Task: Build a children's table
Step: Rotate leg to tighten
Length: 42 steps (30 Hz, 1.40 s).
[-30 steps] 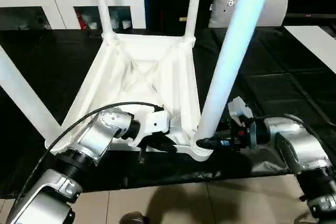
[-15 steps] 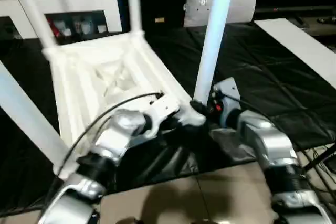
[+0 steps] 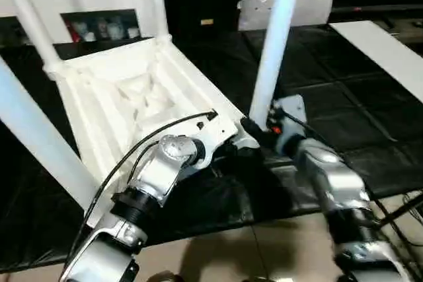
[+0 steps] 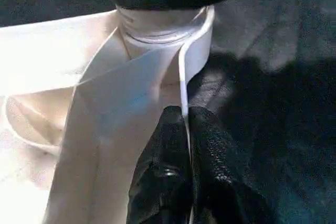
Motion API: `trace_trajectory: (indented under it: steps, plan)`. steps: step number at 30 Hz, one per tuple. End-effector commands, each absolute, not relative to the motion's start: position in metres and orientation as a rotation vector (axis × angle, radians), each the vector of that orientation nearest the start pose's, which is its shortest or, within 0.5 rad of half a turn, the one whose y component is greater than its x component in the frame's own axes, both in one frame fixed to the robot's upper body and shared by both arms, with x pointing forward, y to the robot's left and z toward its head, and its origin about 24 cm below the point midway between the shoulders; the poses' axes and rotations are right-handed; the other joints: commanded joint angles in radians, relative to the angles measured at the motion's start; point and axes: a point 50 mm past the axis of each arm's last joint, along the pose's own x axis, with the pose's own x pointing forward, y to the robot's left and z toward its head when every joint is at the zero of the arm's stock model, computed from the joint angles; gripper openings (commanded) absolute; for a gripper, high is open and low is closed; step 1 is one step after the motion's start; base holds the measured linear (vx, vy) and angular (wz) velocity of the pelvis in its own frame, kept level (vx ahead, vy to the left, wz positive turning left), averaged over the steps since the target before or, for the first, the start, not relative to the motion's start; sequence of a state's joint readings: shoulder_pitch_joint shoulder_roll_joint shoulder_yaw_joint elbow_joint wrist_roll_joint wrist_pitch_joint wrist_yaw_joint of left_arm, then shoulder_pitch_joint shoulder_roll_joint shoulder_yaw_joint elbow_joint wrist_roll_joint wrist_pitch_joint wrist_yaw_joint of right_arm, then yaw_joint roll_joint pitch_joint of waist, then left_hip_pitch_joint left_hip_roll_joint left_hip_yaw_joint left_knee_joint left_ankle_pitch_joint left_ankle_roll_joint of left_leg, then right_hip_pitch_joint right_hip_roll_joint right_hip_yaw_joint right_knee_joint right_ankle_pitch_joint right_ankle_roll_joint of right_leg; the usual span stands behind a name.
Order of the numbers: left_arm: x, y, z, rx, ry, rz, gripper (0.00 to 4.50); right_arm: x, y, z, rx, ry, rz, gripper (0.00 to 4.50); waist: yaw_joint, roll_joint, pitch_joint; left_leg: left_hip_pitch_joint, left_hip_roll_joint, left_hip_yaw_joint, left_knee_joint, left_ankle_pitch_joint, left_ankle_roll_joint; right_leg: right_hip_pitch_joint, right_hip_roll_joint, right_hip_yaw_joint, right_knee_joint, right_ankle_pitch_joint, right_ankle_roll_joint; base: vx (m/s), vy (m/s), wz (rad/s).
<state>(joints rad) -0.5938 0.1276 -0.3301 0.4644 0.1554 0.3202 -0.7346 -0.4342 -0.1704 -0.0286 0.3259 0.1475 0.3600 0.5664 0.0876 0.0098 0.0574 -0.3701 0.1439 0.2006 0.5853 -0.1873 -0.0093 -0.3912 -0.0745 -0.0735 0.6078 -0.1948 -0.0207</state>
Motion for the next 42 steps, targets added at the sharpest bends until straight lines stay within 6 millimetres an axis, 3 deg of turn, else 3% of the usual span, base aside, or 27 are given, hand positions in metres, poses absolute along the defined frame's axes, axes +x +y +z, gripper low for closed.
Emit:
trace_trajectory:
  steps: [1, 5, 7, 11, 15, 18, 19, 28, 37, 42]
  plan:
    - [0.321, 0.058, 0.057, 0.445, 0.325, -1.050, 0.00, 0.320, -0.140, 0.059, 0.043, 0.263, 0.657, 3.60, 0.004, -0.005, -0.064, 0.010, 0.092, -0.047, -0.064, -0.166, 0.060, 0.048, -0.104, 0.064, -0.080, -0.145, -0.224, 0.000, 0.000, 0.00]
    - [0.315, 0.068, 0.055, 0.467, 0.304, -1.139, 0.00, 0.314, -0.155, 0.066, 0.003, 0.230, 0.755, 3.98, 0.009, -0.005, -0.061, 0.010, 0.096, -0.049, -0.066, -0.198, 0.054, 0.048, -0.104, 0.063, -0.086, -0.214, -0.205, 0.000, 0.000, 0.00]
    - [0.307, 0.076, 0.054, 0.480, 0.310, -1.252, 0.00, 0.305, -0.166, 0.075, -0.051, 0.219, 0.908, 4.11, 0.012, 0.000, -0.060, 0.012, 0.097, -0.051, -0.068, -0.225, 0.052, 0.049, -0.105, 0.061, -0.090, -0.251, -0.199, 0.000, 0.000, 0.00]
    - [0.299, 0.087, 0.050, 0.520, 0.338, -1.363, 0.00, 0.292, -0.178, 0.081, -0.144, 0.259, 1.113, 4.11, 0.020, 0.000, -0.058, 0.013, 0.099, -0.048, -0.067, -0.232, 0.057, 0.044, -0.102, 0.063, -0.089, -0.271, -0.195, 0.000, 0.000, 0.00]
    - [0.291, 0.096, 0.049, 0.545, 0.374, -1.501, 0.00, 0.292, -0.187, 0.082, -0.178, 0.290, 1.206, 4.11, 0.030, 0.000, -0.059, 0.015, 0.101, -0.048, -0.066, -0.225, 0.055, 0.041, -0.104, 0.062, -0.088, -0.276, -0.208, 0.000, 0.000, 0.00]
    - [0.287, 0.102, 0.049, 0.561, 0.401, -1.583, 0.00, 0.293, -0.189, 0.083, -0.197, 0.300, 1.262, 3.95, 0.034, 0.001, -0.062, 0.017, 0.101, -0.043, -0.063, -0.204, 0.055, 0.039, -0.101, 0.061, -0.080, -0.227, -0.231, 0.000, 0.000, 0.00]
    - [0.284, 0.104, 0.050, 0.556, 0.414, -1.623, 0.00, 0.293, -0.188, 0.083, -0.196, 0.302, 1.298, 3.74, 0.040, -0.006, -0.063, 0.016, 0.103, -0.043, -0.062, -0.192, 0.059, 0.041, -0.103, 0.061, -0.074, -0.203, -0.240, 0.000, 0.000, 0.00]
    - [0.283, 0.101, 0.053, 0.589, 0.411, -1.702, 0.00, 0.289, -0.174, 0.076, -0.170, 0.328, 1.469, 2.98, 0.052, -0.007, -0.063, 0.016, 0.103, -0.044, -0.061, -0.193, 0.055, 0.041, -0.105, 0.061, -0.075, -0.230, -0.235, 0.000, 0.000, 0.00]
    - [0.283, 0.099, 0.053, 0.586, 0.404, -1.710, 0.00, 0.289, -0.162, 0.071, -0.142, 0.315, 1.515, 2.17, 0.056, -0.009, -0.065, 0.016, 0.103, -0.044, -0.060, -0.183, 0.055, 0.041, -0.106, 0.060, -0.073, -0.225, -0.233, 0.000, 0.000, 0.00]
    - [0.284, 0.101, 0.051, 0.582, 0.412, -1.687, 0.00, 0.287, -0.159, 0.069, -0.110, 0.315, 1.530, 1.98, 0.056, -0.010, -0.065, 0.015, 0.103, -0.044, -0.060, -0.178, 0.058, 0.041, -0.105, 0.060, -0.073, -0.234, -0.227, 0.000, 0.000, 0.00]
